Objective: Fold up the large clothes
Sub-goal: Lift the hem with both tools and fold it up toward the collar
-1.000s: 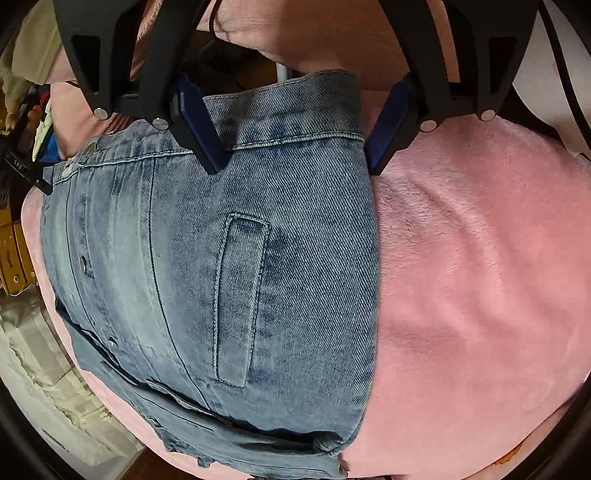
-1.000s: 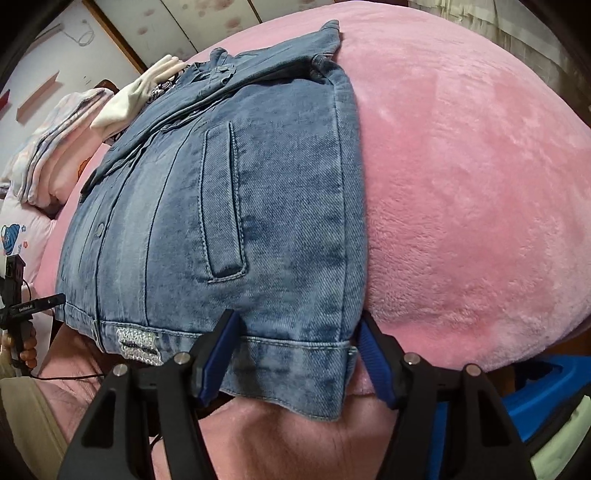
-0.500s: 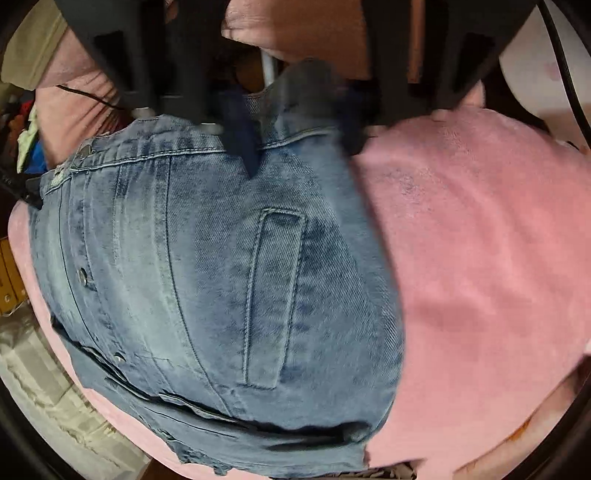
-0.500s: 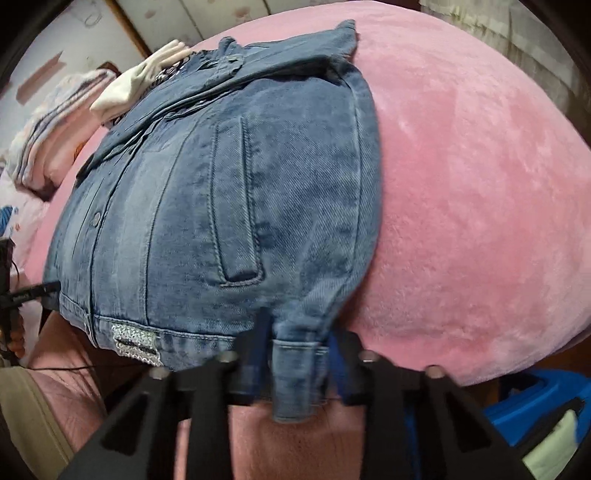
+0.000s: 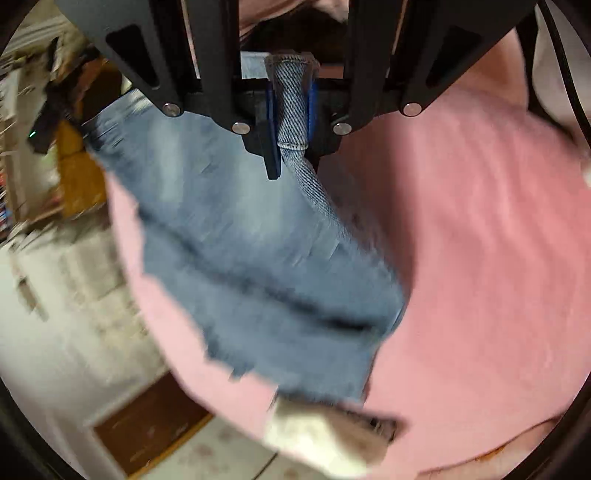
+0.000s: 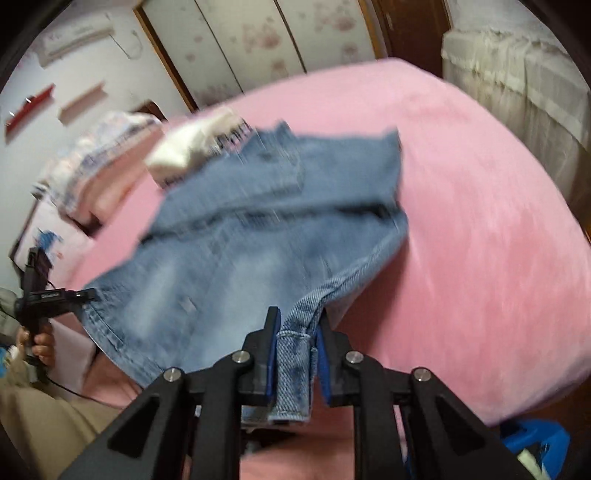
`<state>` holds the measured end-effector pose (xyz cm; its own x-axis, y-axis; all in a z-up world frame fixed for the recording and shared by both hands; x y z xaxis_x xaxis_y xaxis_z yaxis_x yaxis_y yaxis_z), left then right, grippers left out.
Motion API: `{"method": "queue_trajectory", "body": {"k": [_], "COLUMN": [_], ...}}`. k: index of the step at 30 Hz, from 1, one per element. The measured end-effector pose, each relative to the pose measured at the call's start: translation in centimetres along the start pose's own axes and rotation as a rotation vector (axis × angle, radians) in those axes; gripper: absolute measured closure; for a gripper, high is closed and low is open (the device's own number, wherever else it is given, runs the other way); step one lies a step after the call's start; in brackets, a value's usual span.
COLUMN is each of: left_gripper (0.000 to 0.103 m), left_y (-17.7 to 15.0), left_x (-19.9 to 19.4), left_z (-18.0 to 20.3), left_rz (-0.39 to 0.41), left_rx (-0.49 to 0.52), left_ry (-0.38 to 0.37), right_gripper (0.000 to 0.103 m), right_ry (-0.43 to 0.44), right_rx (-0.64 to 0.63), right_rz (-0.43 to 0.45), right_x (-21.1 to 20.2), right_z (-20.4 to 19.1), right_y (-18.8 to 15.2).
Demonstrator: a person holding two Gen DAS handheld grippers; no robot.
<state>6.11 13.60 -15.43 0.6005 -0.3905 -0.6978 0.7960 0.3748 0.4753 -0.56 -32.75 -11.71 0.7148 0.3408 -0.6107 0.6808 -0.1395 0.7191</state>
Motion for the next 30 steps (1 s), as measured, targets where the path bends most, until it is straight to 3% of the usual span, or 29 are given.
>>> {"method": "queue_trajectory", "body": {"k": [5,9,12,15,16,18,20,24,30], "left_gripper": [0.093,0.093,0.093,0.084,0.077,0.070,0.067,0.067,0.058], "left_y": [8.2,16.7,22.7,27.4,28.4,29.1,29.4,28.5,26.8], "left_x": [0.1,2.5,6.0,11.6,13.7,16.8,19.2,22.4,26.1], "left_z": [3.4,4.1,3.7,2.3,1.3,-0.5,-2.3,-4.3,-3.6], "left_rz": [0.120,0.188,0.224,0.209,0.189,0.185,0.187,0.125,0.031], "left_rx": [-0.025,-0.035,-0.070,-0.105,-0.130,-0.167,-0.168,-0.124,0.052], "left_ry": [-0.077,-0.061,-0.033,0.036,0.072,0.128,0.197,0.225,0.227], "right_gripper": [0.086,0.086,0.086,0.074,0.060,0.044,0.043,0.043,0.043], "right_ry": [0.031,0.018,-0.047,-0.143,-0.190,-0.197,-0.163,-0.182,-0.236], "right_rx": [0.053,0.099,0.180,0.310,0.358,0.415,0.441,0.336,0.155], "right_rz": [0.091,0.131,0.158,0.194,0.211,0.219,0.185,0.057,-0.091], "right_x": [2.0,5.7,10.3,14.5,16.1,18.1,20.4,24.3,28.9], "right_z": [-0.3,1.4,4.6,9.0,10.8,12.5,13.4,13.1,11.8], "right_y": [8.3,15.4,20.5,23.2,23.8,24.0,23.2,20.4,17.1]}}
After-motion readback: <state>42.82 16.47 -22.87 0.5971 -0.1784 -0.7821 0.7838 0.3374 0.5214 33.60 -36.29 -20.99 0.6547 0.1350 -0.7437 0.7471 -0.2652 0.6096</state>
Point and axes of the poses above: each gripper's, at about its wrist camera, not at the fingertips, and x roughly the way its jaws point, z to its right, y to its top, the point moved 5 cm from there along x, roughly the way its jaws point, and after that the axes turned 9 degrees about z, right-handed, at the moved point
